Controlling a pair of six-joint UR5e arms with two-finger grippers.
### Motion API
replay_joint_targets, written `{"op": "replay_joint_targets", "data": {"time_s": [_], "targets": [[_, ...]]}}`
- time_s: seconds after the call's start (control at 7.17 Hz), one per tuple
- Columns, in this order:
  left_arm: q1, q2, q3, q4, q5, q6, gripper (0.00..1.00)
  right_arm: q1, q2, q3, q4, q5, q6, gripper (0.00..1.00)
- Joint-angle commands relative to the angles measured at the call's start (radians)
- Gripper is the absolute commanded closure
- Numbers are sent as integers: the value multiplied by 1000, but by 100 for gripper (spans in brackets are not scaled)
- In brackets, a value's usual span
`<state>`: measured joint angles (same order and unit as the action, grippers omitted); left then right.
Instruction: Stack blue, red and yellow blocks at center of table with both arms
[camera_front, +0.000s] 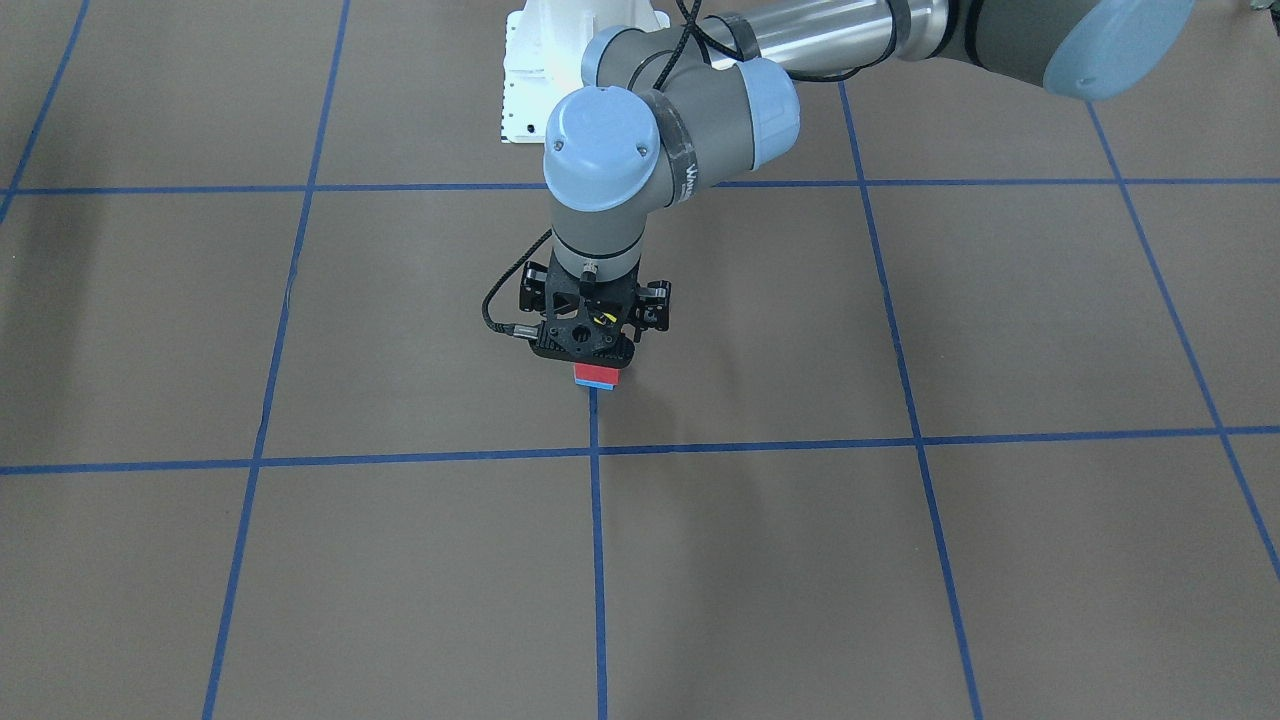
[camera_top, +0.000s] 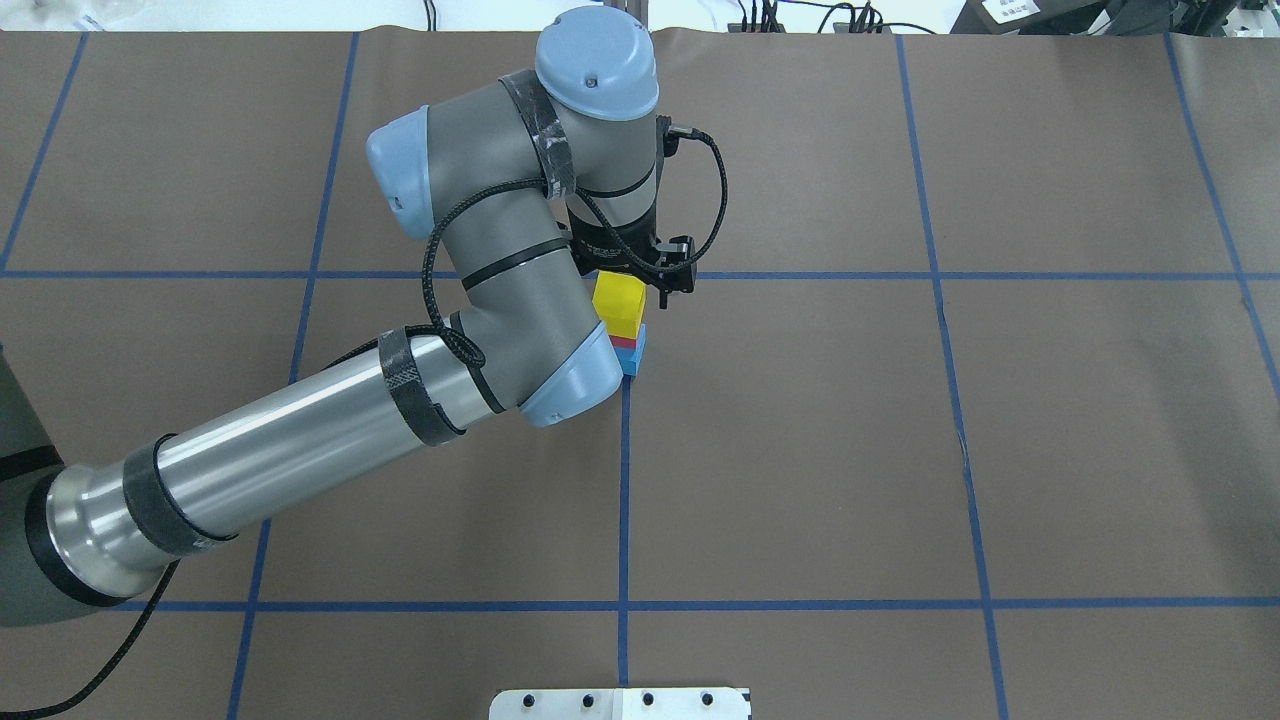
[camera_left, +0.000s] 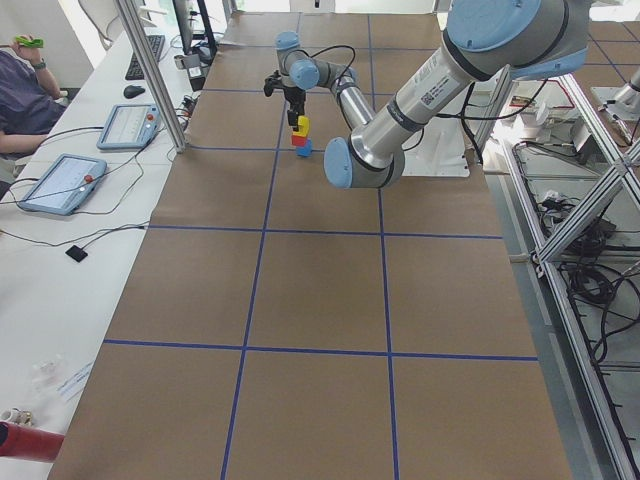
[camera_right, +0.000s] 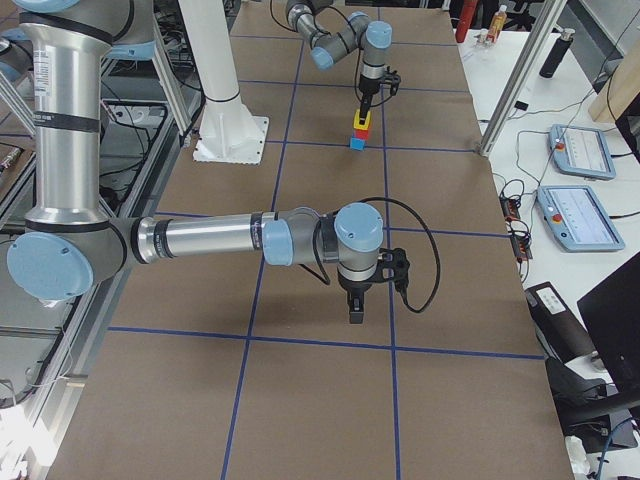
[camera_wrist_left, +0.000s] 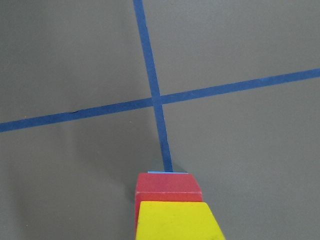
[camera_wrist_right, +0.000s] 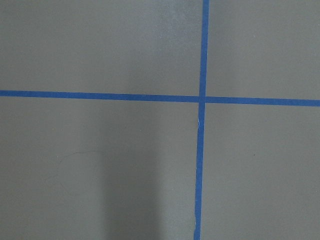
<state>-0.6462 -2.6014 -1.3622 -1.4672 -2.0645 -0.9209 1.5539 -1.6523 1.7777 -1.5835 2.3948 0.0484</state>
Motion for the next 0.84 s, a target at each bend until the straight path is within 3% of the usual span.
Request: {"op": "replay_joint_targets", "data": {"time_s": [0.0,0.14,0.28,0.42,0.56,0.7], "targets": [[-56,16,-137,80,-5,10,0,3,-7,18,5,0,-2,0],[-67,68,-249,161,-5,11,0,3,-1,17,5,-2,-1,0],[-91,196,-411,218,0,13,0,3,-3,3,16,-8,-7,0],[-125,387,-575,219,1,40,0,3,-7,5,33,-11,-5,0],[-220,563,-674,219,-8,160,0,3,-6,6,33,-13,-7,0],[-350,710,-698,215,-12,364,0,3,-7,2,33,-17,-8,0]]}}
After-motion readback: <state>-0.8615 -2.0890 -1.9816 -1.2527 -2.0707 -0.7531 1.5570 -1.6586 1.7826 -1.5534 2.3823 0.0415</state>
